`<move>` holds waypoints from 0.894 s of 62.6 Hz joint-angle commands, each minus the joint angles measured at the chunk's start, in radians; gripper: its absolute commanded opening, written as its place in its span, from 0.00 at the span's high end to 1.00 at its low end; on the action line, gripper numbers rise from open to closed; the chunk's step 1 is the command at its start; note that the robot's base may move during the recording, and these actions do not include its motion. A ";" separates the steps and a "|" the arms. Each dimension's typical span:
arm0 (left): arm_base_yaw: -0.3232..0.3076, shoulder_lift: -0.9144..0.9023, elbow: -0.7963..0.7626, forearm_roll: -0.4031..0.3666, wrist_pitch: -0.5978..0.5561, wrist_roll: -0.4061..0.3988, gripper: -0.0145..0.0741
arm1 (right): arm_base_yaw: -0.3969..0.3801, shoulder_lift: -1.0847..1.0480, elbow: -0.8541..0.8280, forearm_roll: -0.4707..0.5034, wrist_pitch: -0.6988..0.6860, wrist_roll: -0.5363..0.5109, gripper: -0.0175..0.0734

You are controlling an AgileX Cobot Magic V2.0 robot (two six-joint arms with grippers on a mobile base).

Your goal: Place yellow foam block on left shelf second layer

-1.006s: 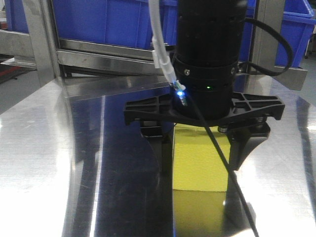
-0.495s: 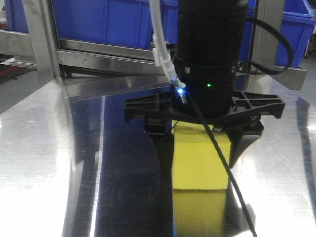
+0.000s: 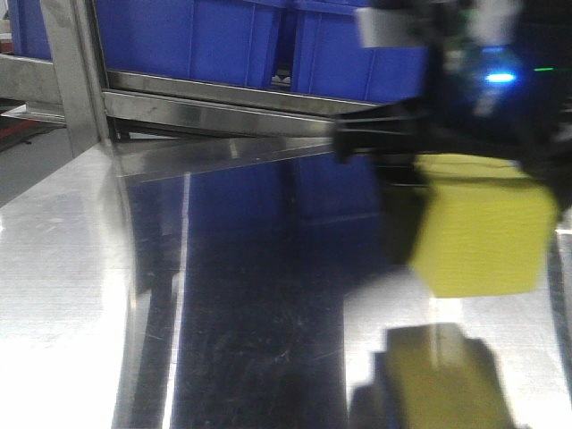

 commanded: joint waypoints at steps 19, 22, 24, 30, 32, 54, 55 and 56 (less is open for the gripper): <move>0.001 -0.017 0.024 -0.005 -0.083 -0.004 0.70 | -0.371 -0.372 0.218 0.062 -0.078 -0.398 0.26; 0.001 -0.017 0.024 -0.005 -0.083 -0.004 0.70 | -0.410 -0.405 0.240 0.074 -0.096 -0.444 0.26; 0.001 -0.017 0.024 -0.005 -0.083 -0.004 0.70 | -0.441 -0.430 0.259 0.083 -0.113 -0.479 0.26; 0.001 -0.017 0.024 -0.005 -0.083 -0.004 0.70 | -0.513 -0.495 0.306 0.092 -0.176 -0.531 0.26; 0.001 -0.017 0.024 -0.005 -0.083 -0.004 0.70 | -0.536 -0.516 0.320 0.092 -0.203 -0.538 0.26; 0.001 -0.017 0.024 -0.005 -0.083 -0.004 0.70 | -0.603 -0.823 0.496 0.092 -0.626 -0.539 0.26; 0.001 -0.017 0.024 -0.005 -0.083 -0.004 0.70 | -0.603 -0.829 0.504 0.092 -0.643 -0.539 0.26; 0.001 -0.017 0.024 -0.005 -0.083 -0.004 0.70 | -0.603 -0.850 0.512 0.092 -0.667 -0.539 0.26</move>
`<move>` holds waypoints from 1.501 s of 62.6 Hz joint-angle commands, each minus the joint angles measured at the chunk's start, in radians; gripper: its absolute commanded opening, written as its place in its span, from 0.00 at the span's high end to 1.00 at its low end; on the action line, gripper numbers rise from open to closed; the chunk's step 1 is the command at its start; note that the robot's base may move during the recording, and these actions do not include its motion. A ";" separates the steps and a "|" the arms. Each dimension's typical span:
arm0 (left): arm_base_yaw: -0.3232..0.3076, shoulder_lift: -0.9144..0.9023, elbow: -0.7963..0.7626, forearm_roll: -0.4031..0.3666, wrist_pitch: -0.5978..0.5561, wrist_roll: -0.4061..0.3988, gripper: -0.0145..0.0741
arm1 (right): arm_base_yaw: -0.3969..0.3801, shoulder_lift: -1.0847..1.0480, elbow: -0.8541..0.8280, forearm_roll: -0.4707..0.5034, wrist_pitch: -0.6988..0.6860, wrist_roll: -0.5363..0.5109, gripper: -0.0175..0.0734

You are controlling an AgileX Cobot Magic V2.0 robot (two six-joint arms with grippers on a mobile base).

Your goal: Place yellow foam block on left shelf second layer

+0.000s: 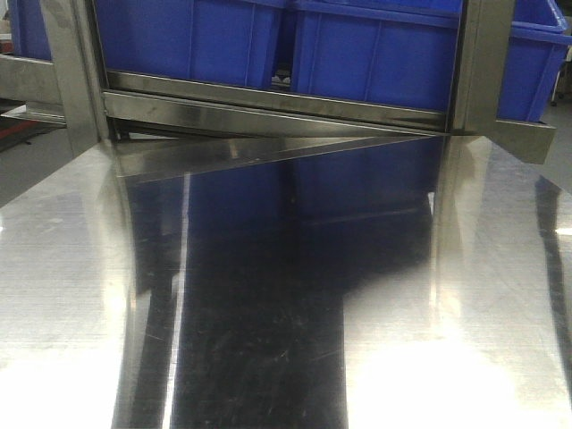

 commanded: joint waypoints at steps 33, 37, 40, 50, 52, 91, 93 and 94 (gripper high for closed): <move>0.001 -0.017 0.024 -0.005 -0.083 -0.004 0.70 | -0.008 -0.467 0.173 -0.003 -0.348 -0.053 0.26; 0.001 -0.017 0.024 -0.005 -0.083 -0.004 0.70 | -0.008 -0.477 0.176 -0.003 -0.348 -0.053 0.26; 0.001 -0.017 0.024 -0.005 -0.083 -0.004 0.70 | -0.008 -0.475 0.176 -0.003 -0.348 -0.053 0.26; 0.001 -0.017 0.024 -0.005 -0.083 -0.004 0.70 | -0.008 -0.475 0.176 -0.003 -0.348 -0.053 0.26; 0.001 -0.017 0.024 -0.005 -0.083 -0.004 0.70 | -0.008 -0.475 0.176 -0.003 -0.348 -0.053 0.26; 0.001 -0.017 0.024 -0.005 -0.083 -0.004 0.70 | -0.008 -0.475 0.176 -0.003 -0.348 -0.053 0.26; 0.001 -0.017 0.024 -0.005 -0.083 -0.004 0.70 | -0.008 -0.475 0.176 -0.003 -0.348 -0.053 0.26; 0.001 -0.017 0.024 -0.005 -0.083 -0.004 0.70 | -0.008 -0.475 0.176 -0.003 -0.348 -0.053 0.26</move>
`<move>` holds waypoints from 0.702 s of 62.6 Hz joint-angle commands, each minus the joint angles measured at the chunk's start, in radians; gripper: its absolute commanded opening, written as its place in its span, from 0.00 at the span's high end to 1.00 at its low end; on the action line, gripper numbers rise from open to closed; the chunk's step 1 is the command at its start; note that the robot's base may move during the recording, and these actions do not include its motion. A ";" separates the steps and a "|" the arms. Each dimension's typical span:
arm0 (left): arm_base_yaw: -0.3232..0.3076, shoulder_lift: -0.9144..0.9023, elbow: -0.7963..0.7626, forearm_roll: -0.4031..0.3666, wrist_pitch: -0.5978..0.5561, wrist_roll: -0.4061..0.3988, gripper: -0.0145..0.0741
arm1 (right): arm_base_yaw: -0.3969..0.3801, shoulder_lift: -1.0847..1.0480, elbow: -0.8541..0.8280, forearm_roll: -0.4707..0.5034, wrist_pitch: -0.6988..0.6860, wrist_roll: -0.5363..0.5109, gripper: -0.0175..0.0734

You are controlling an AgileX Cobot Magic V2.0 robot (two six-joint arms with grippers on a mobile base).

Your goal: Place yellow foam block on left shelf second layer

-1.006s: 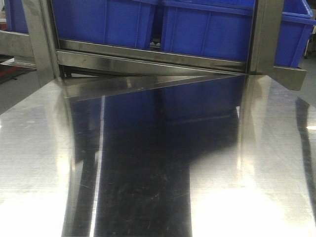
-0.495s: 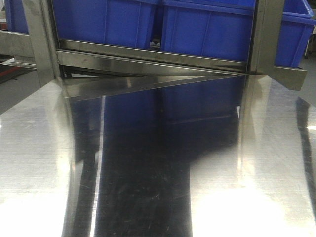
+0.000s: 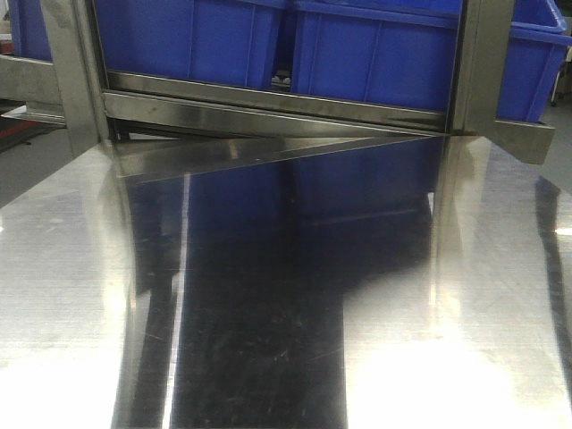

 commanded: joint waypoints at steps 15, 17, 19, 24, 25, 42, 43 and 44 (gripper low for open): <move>0.001 -0.017 0.024 -0.005 -0.083 -0.004 0.70 | -0.008 0.009 -0.029 -0.004 -0.096 -0.009 0.26; 0.001 -0.017 0.024 -0.005 -0.083 -0.004 0.70 | -0.008 0.009 -0.029 -0.004 -0.096 -0.009 0.26; 0.001 -0.017 0.024 -0.005 -0.083 -0.004 0.70 | -0.008 0.009 -0.029 -0.004 -0.096 -0.009 0.26; 0.001 -0.017 0.024 -0.005 -0.083 -0.004 0.70 | -0.008 0.009 -0.029 -0.004 -0.096 -0.009 0.26; 0.001 -0.017 0.024 -0.005 -0.083 -0.004 0.70 | -0.008 0.009 -0.029 -0.004 -0.096 -0.009 0.26; 0.001 -0.017 0.024 -0.005 -0.083 -0.004 0.70 | -0.008 0.009 -0.029 -0.004 -0.096 -0.009 0.26; 0.001 -0.017 0.024 -0.005 -0.083 -0.004 0.70 | -0.008 0.009 -0.029 -0.004 -0.096 -0.009 0.26; 0.001 -0.017 0.024 -0.005 -0.083 -0.004 0.70 | -0.008 0.009 -0.029 -0.004 -0.096 -0.009 0.26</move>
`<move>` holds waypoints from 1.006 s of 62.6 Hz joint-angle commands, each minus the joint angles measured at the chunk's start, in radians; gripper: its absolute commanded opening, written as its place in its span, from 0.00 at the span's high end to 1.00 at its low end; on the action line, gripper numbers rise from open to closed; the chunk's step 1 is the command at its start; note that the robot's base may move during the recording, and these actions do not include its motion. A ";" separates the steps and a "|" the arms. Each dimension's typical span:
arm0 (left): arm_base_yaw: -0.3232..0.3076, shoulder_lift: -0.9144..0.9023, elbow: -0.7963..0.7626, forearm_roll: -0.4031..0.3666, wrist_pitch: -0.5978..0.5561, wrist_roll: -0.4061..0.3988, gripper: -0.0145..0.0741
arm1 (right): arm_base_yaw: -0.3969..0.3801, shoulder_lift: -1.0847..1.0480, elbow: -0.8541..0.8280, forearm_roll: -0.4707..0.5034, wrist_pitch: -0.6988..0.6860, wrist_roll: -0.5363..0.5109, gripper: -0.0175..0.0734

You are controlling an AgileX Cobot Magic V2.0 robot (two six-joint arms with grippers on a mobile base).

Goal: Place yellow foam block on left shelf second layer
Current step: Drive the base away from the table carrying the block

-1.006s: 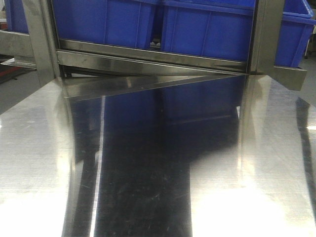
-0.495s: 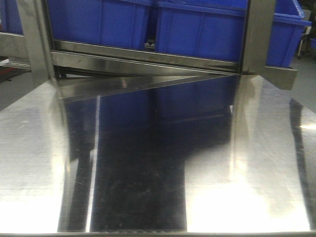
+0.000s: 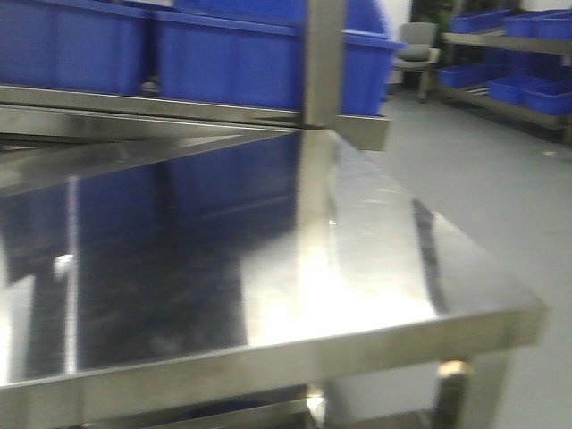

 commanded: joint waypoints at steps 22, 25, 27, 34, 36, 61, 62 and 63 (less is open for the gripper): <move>0.001 -0.017 0.024 -0.005 -0.083 -0.004 0.70 | -0.008 0.009 -0.029 -0.004 -0.096 -0.009 0.26; 0.001 -0.017 0.024 -0.005 -0.083 -0.004 0.70 | -0.008 0.009 -0.029 -0.004 -0.096 -0.009 0.26; 0.001 -0.017 0.024 -0.005 -0.083 -0.004 0.70 | -0.008 0.009 -0.029 -0.004 -0.096 -0.009 0.26; 0.001 -0.017 0.024 -0.005 -0.083 -0.004 0.70 | -0.008 0.009 -0.029 -0.004 -0.096 -0.009 0.26; 0.001 -0.017 0.024 -0.005 -0.083 -0.004 0.70 | -0.008 0.009 -0.029 -0.004 -0.096 -0.009 0.26; 0.001 -0.017 0.024 -0.005 -0.083 -0.004 0.70 | -0.008 0.009 -0.029 -0.004 -0.096 -0.009 0.26; 0.001 -0.017 0.024 -0.005 -0.083 -0.004 0.70 | -0.008 0.009 -0.029 -0.004 -0.096 -0.009 0.26; 0.001 -0.017 0.024 -0.005 -0.083 -0.004 0.70 | -0.008 0.009 -0.029 -0.004 -0.096 -0.009 0.26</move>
